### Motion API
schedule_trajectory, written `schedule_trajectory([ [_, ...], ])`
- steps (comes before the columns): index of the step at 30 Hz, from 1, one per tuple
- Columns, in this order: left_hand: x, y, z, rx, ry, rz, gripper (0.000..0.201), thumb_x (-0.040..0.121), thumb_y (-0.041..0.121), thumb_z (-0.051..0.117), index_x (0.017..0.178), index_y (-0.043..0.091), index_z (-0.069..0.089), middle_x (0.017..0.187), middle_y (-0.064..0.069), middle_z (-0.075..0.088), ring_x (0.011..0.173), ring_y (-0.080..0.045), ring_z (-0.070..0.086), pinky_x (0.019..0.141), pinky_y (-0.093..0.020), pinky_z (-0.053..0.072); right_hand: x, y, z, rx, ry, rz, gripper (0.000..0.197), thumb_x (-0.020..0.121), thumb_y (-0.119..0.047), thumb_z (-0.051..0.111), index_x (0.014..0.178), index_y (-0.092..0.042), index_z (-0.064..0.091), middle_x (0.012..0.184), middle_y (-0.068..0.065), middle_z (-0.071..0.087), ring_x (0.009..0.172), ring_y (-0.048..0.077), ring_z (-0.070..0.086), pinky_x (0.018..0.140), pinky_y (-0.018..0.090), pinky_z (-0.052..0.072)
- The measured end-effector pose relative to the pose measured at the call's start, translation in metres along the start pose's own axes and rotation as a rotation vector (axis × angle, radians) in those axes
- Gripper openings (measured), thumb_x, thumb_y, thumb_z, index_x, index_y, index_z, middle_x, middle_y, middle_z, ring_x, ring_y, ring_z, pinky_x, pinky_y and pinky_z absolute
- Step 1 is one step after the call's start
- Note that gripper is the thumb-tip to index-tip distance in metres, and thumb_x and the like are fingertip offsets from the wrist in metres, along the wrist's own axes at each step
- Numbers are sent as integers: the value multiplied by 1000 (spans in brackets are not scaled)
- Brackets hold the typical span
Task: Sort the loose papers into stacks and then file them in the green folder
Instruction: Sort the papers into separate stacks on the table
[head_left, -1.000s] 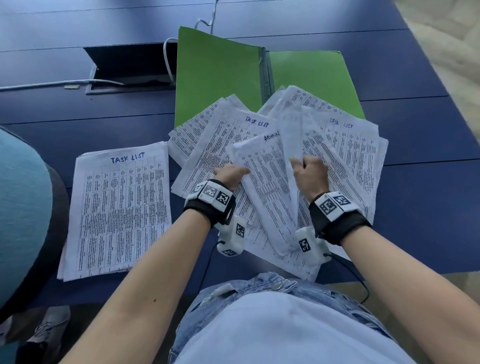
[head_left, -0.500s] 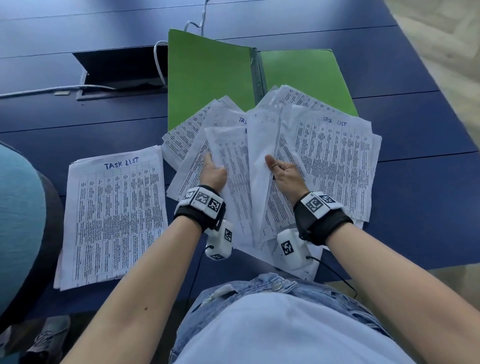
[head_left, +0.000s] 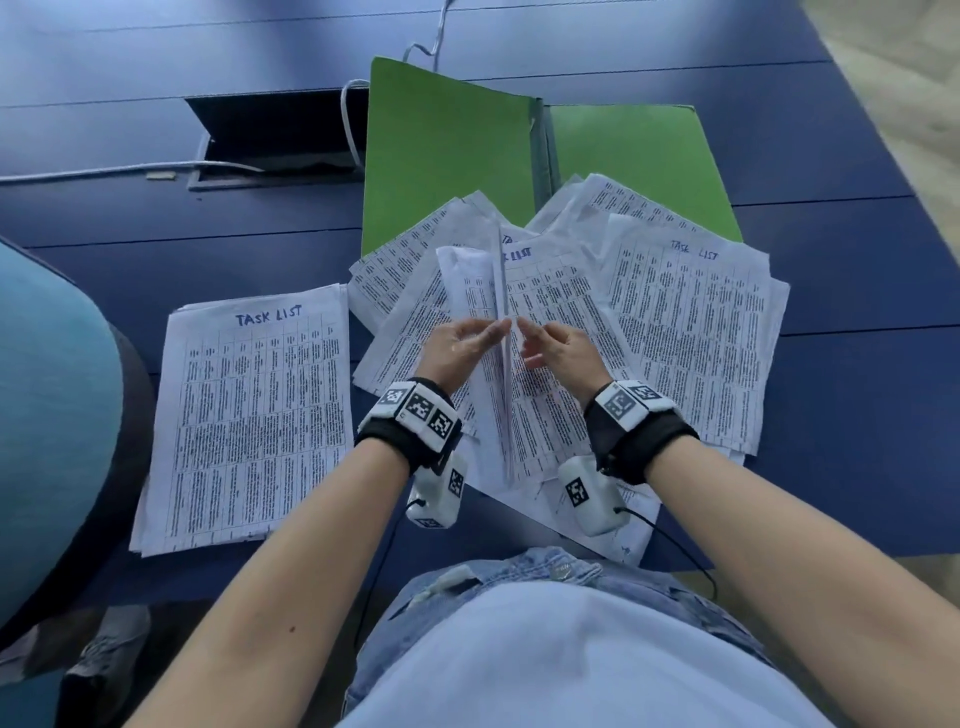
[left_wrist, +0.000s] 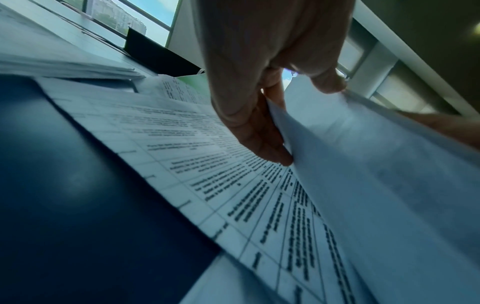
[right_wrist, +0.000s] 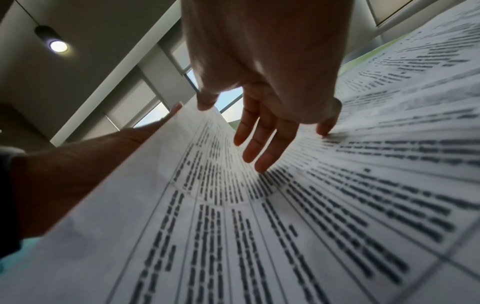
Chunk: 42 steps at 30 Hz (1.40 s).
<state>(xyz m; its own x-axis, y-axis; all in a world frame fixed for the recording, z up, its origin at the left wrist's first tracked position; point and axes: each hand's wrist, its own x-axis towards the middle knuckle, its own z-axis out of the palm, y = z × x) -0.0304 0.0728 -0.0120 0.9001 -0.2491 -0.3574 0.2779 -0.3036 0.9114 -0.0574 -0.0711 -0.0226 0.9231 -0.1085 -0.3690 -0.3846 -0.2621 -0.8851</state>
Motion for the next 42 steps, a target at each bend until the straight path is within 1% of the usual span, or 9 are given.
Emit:
schedule_trajectory([
  [3,1,3,6,91,-45,-6,62,77,43,66,123,2,57,127,-13,59,115,-24,57,101,-42,45,2,-12,-1,72,-80,-15,84,58,-82,52,97,-7,60,101,11,66,92,28,65,88,40,52],
  [7,3,5,13,149,-4,-35,66,79,34,68,133,2,46,138,-12,50,126,-23,50,103,-31,40,10,-17,-1,112,-65,-15,61,79,-54,59,109,-1,56,105,4,60,97,20,57,94,38,47],
  [10,3,6,12,176,-4,-46,72,77,38,70,135,3,45,140,-12,48,128,-23,48,108,-34,38,13,-10,-2,110,-31,-48,30,88,-35,57,68,-13,51,67,0,53,62,13,52,66,25,47],
  [17,1,4,5,130,-57,-58,49,82,20,67,125,1,53,123,-8,60,108,-19,58,99,-32,45,15,-3,4,182,-19,-13,39,63,-49,61,66,-10,54,68,5,60,61,17,60,70,31,54],
  [27,7,-5,2,112,97,-149,36,85,-7,45,120,-5,55,122,-20,60,115,-33,57,99,-44,47,24,10,-16,131,255,7,46,91,-26,54,85,20,55,70,24,54,66,18,40,66,30,33],
  [31,11,-4,-8,113,250,-134,35,87,-7,45,120,-4,55,124,-17,60,116,-29,57,96,-31,46,19,-1,-31,364,356,62,35,92,-25,54,64,-9,67,56,0,65,63,17,52,67,32,41],
  [33,14,-2,-14,110,321,-123,33,86,-5,43,115,-3,58,117,-15,63,107,-25,59,90,-29,47,8,-12,-27,289,297,40,38,92,-22,54,58,-11,66,50,-7,65,52,13,59,63,29,45],
  [36,25,1,-22,2,375,-100,31,88,-3,37,107,1,61,97,-13,63,84,-21,58,78,-31,49,-11,-25,-8,111,141,-48,39,92,-20,53,77,15,63,84,29,68,70,32,64,61,43,46],
  [42,32,8,-29,-131,338,-87,32,95,4,30,82,6,60,85,-7,62,94,-26,54,88,-35,44,-15,-28,29,-78,-250,-62,42,93,-42,40,84,-8,62,88,19,60,84,29,56,80,37,48],
])
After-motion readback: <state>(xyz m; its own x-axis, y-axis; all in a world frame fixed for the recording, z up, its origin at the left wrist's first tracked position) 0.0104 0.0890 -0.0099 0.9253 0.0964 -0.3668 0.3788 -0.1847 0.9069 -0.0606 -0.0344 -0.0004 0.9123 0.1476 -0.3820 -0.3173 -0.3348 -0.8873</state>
